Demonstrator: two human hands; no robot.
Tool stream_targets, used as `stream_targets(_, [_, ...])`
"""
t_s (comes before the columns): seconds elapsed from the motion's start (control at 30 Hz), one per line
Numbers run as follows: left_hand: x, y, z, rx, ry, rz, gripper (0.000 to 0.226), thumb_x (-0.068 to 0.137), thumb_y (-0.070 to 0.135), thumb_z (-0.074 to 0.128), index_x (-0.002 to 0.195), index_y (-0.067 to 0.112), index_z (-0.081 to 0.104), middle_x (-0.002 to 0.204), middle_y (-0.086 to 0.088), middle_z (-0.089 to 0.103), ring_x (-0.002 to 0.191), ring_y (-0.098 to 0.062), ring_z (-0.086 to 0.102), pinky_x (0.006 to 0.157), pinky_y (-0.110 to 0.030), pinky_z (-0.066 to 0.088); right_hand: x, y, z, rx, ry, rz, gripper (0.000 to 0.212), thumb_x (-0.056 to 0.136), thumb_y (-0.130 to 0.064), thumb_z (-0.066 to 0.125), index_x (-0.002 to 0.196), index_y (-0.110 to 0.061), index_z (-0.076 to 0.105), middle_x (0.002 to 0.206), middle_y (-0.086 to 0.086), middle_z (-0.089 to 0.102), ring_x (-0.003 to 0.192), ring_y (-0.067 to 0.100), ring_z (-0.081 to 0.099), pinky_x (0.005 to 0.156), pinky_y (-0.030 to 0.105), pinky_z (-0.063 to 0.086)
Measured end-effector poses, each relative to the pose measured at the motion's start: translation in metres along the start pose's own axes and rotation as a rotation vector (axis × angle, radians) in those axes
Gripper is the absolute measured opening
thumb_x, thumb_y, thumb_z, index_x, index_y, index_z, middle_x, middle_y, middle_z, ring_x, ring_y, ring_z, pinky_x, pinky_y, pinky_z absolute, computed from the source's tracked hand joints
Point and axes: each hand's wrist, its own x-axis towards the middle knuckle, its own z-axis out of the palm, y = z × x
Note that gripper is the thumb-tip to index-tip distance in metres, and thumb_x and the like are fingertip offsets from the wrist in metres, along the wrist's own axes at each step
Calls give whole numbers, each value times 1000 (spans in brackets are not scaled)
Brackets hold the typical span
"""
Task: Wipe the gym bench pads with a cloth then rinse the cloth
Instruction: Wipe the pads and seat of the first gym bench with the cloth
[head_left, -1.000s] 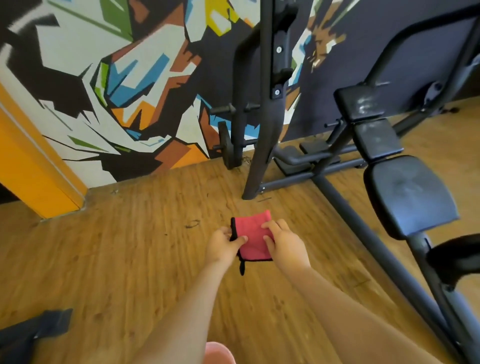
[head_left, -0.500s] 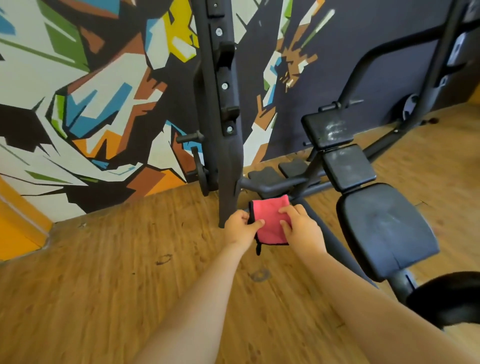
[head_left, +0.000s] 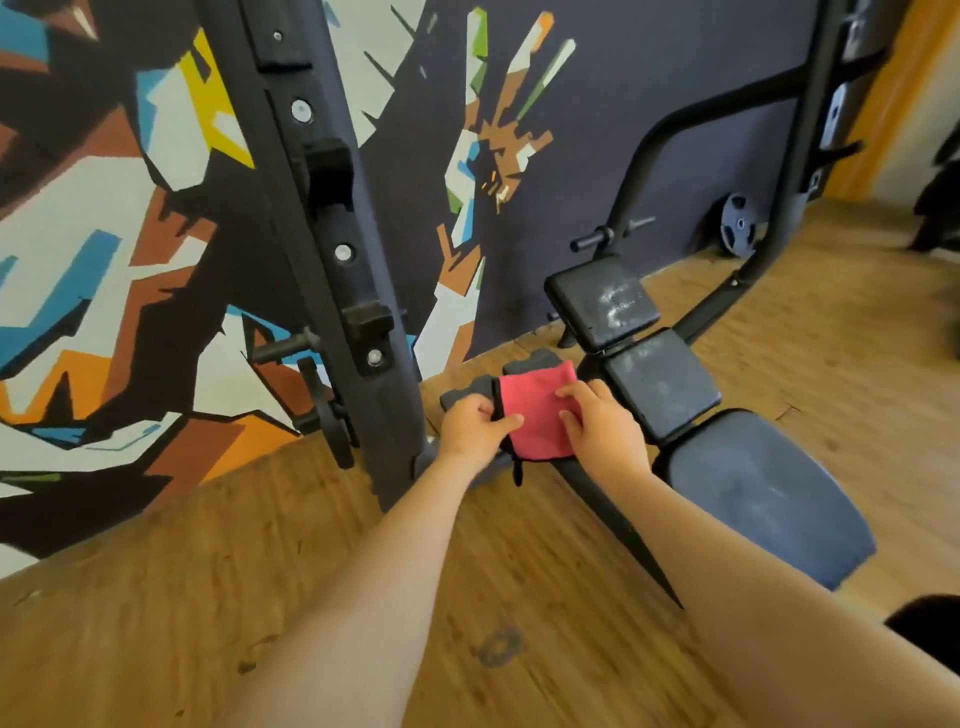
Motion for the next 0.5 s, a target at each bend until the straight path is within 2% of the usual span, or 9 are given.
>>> stream_targets(0.1, [48, 17, 3, -2, -35, 35, 34, 84, 33, 73, 89, 3, 60, 88, -15, 69, 85, -29, 67, 82, -47, 55, 43, 8, -2, 11, 50, 35, 26, 98, -18, 48, 122, -21, 55, 116, 1, 50, 92, 26, 60, 69, 33, 45])
stream_targets(0.2, [85, 32, 14, -24, -60, 74, 24, 86, 29, 72, 88, 11, 57, 81, -1, 63, 85, -21, 64, 80, -38, 56, 78, 21, 0, 19, 75, 82, 26, 98, -17, 48, 122, -21, 56, 118, 0, 51, 92, 25, 59, 69, 30, 41])
stream_targets(0.3, [120, 39, 30, -30, -81, 72, 21, 85, 28, 73, 86, 16, 56, 80, 1, 63, 85, -20, 65, 81, -41, 57, 111, 40, 4, 14, 77, 106, 26, 98, -16, 47, 122, -21, 55, 118, 0, 51, 92, 27, 60, 69, 32, 44])
stream_targets(0.5, [200, 54, 68, -29, -59, 30, 24, 85, 29, 73, 88, 15, 53, 82, 2, 60, 87, -21, 65, 80, -44, 58, 195, 91, 12, 4, 28, 89, 25, 99, -18, 45, 122, -21, 55, 116, 1, 51, 92, 28, 60, 68, 33, 45])
